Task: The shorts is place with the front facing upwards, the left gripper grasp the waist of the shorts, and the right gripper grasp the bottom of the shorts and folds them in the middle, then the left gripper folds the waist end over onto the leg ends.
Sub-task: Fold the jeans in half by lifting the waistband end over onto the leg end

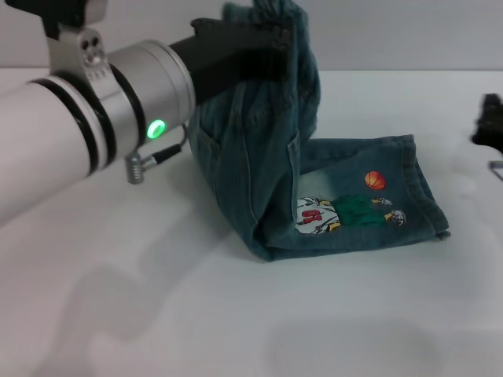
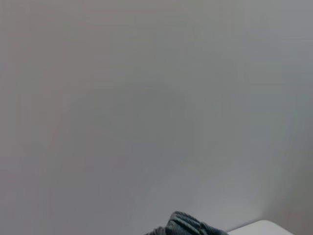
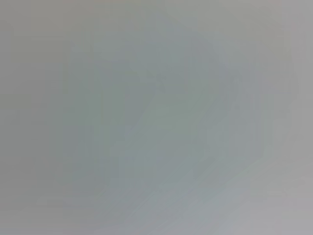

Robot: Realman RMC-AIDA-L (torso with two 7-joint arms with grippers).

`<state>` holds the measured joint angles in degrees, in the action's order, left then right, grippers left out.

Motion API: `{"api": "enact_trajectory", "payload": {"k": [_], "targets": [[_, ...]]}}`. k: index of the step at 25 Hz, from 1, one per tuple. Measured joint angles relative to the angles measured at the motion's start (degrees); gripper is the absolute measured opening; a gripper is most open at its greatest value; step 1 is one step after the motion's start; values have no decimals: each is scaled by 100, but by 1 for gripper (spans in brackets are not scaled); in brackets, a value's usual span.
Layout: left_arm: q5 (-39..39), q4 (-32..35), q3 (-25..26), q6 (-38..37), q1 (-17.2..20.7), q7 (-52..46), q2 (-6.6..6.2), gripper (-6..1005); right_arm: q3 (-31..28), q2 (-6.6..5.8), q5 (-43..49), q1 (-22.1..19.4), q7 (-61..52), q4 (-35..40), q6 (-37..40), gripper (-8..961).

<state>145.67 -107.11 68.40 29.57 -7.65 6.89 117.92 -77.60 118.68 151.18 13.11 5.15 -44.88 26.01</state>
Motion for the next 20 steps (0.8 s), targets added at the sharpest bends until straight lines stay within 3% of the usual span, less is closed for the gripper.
{"api": "enact_trajectory", "payload": {"k": [8,9,12,15,19,20], "targets": [[-43,328,-335,-453,-52,-12,8,29,-402,-19,0,-576,74,-320,5,-1],[-46,613,-601,-863,-92,-39,9,29,-411,-20,0,-604,77,-326,6,-1],[-49,741,-719,-1085,-110,-47,11,34,-445,-20,40,-630,81,-315,7,-1],[-59,1012,-1070,-1763,-126,-60,18,39,-456,-9,168,-633,84,-303,8,-1],[-59,1132,-1205,-2040,-138,-61,17,46,-425,-3,217,-630,87,-301,10,-1],[-61,1555,-1594,-2818,-280,-62,19,48,-424,-3,218,-622,87,-301,8,-1]]}}
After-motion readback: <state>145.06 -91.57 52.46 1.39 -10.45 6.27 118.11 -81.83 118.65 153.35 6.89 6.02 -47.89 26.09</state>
